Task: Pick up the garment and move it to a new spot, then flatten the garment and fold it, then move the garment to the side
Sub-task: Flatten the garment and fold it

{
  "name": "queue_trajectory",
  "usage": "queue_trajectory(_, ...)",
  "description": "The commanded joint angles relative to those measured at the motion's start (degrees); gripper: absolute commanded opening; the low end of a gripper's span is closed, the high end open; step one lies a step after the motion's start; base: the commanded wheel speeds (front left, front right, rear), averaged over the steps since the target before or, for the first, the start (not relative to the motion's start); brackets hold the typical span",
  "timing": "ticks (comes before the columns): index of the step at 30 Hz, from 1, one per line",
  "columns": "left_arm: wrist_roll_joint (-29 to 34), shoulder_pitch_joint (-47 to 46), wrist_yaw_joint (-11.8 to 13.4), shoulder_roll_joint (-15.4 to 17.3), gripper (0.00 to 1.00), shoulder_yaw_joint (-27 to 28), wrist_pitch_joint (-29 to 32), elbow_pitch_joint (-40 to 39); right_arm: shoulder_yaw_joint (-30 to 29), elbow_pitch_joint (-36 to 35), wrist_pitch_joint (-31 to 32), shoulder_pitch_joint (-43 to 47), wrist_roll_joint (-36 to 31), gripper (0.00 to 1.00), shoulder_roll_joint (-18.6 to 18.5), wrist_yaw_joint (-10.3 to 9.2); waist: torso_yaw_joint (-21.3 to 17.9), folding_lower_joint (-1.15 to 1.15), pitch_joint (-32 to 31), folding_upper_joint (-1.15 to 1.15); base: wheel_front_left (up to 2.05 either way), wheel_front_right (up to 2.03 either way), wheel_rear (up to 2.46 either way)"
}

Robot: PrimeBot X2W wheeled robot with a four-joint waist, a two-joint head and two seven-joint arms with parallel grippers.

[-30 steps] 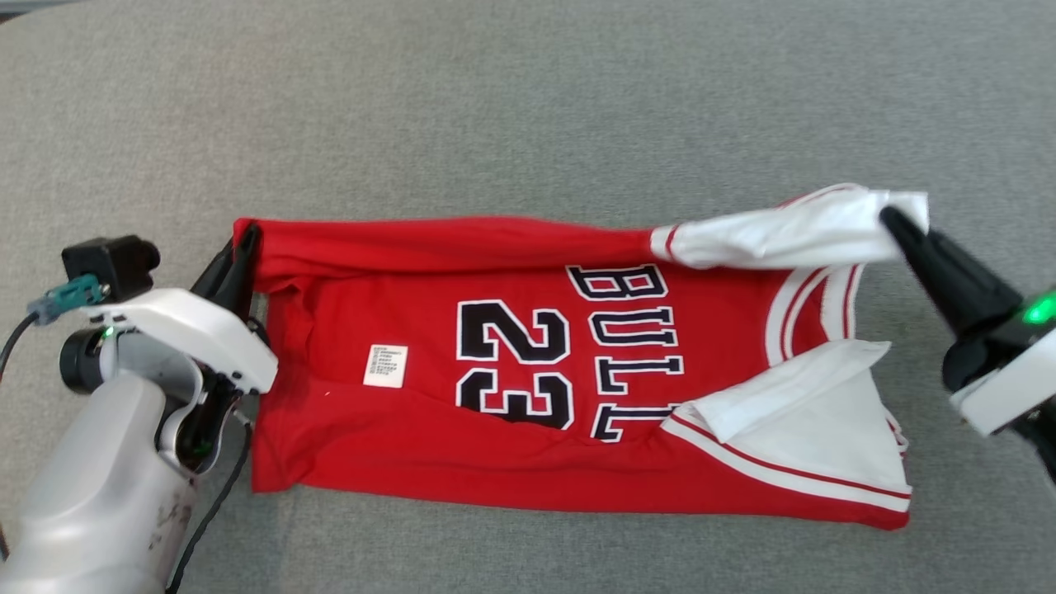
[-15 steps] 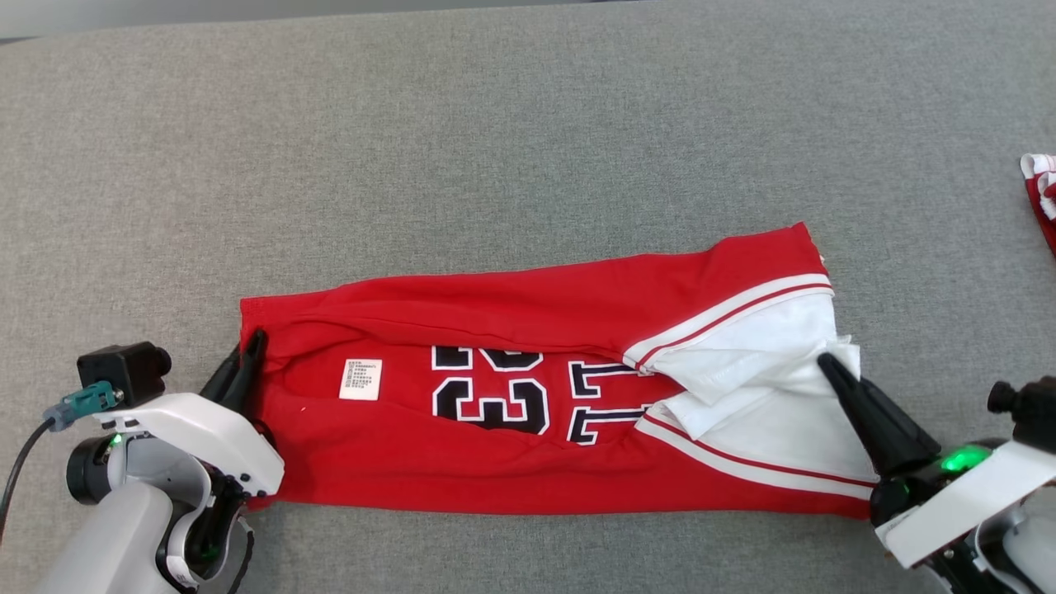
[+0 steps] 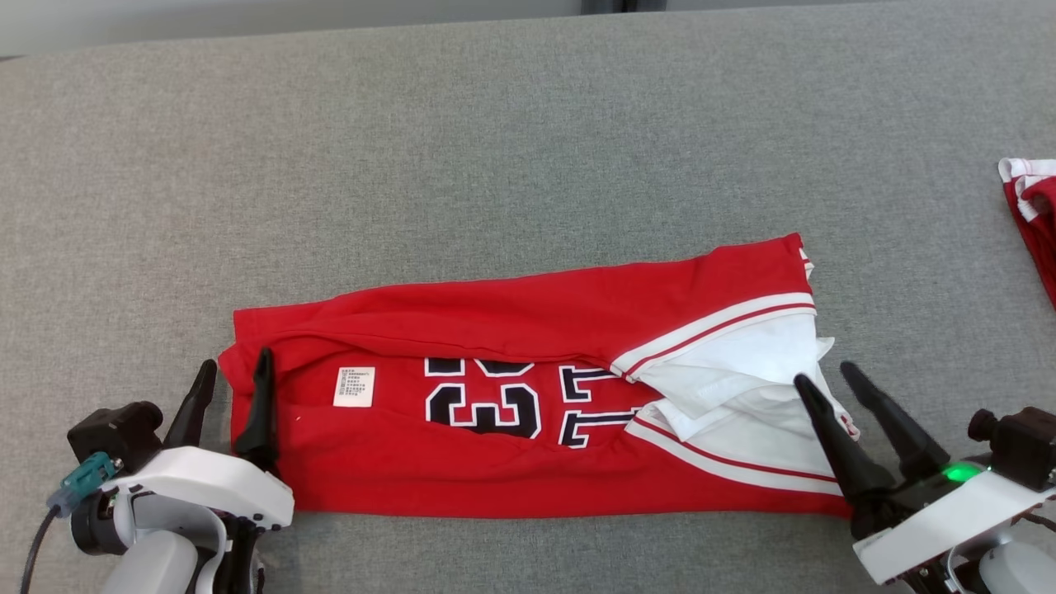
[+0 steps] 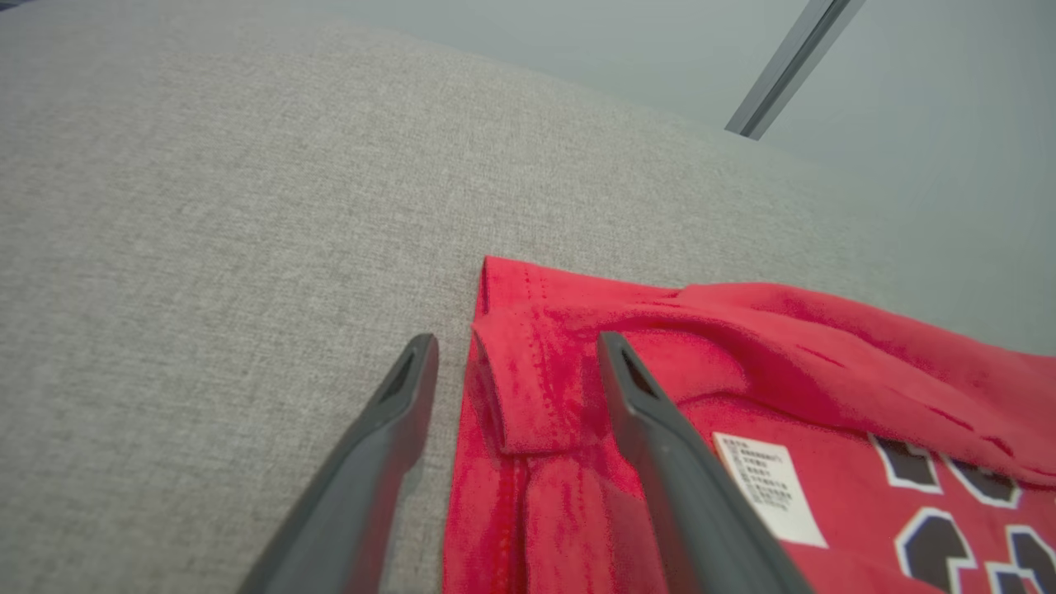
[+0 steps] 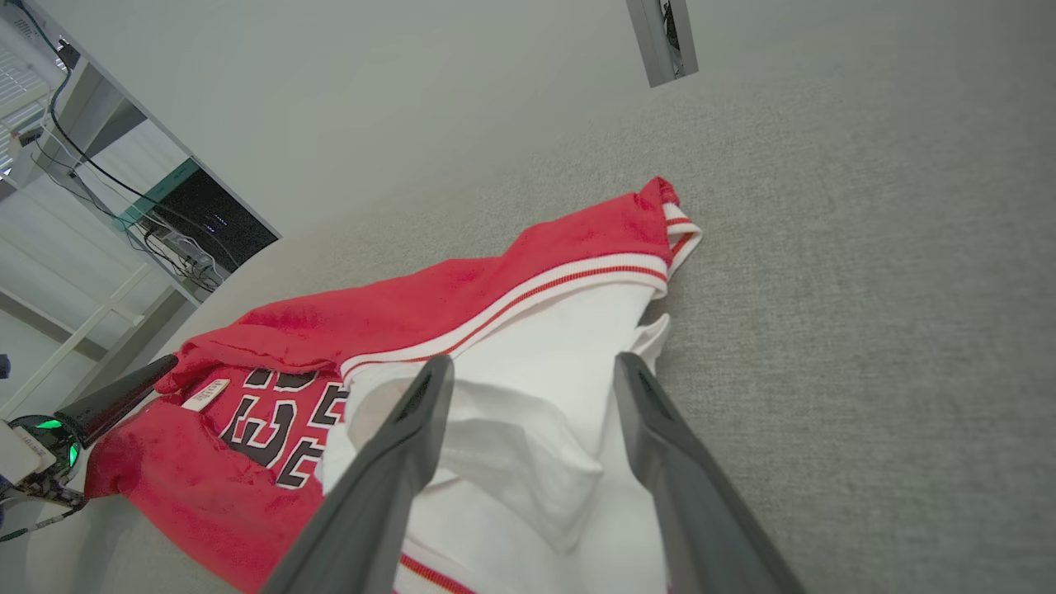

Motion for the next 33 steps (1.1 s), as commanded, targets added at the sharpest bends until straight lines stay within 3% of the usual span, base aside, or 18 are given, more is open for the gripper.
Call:
queue_trajectory(1,0.66,0.42,0.51,-0.3,1.0,0.41,-0.69,-0.72,-1.26,-0.52,-0.23,0.74,-1.59,1.0,0.75,0.02,-0.08,0.0,-0.37,0.0,0.0,0.0,0.0)
queue_trajectory(8,8.08,3.0,4.44,-4.47,1.0,7.06,-2.79,-10.5,-15.26,-5.36,-0.23,3.62,-15.45,1.0,8.45,0.02,0.37,0.0,-1.81,0.0,0.0,0.0,0.0)
queue_trajectory(16,21.89,6.74,3.94,-10.78,1.0,14.93,-2.8,-19.89,-26.24,-8.46,-0.23,4.88,-27.68,1.0,14.6,0.02,0.52,0.0,-3.97,0.0,0.0,0.0,0.0)
queue_trajectory(24,29.47,12.07,1.43,-12.75,1.0,15.34,-2.81,-19.96,-29.53,-6.73,-0.12,7.56,-35.26,1.0,17.29,0.02,0.76,0.0,-7.85,0.0,0.0,0.0,0.0)
queue_trajectory(33,30.5,14.86,-1.15,-11.96,1.0,15.05,-2.81,-13.78,-29.34,-5.28,1.31,11.68,-38.1,1.0,19.31,0.02,1.19,0.0,-11.38,0.0,0.0,0.0,0.0)
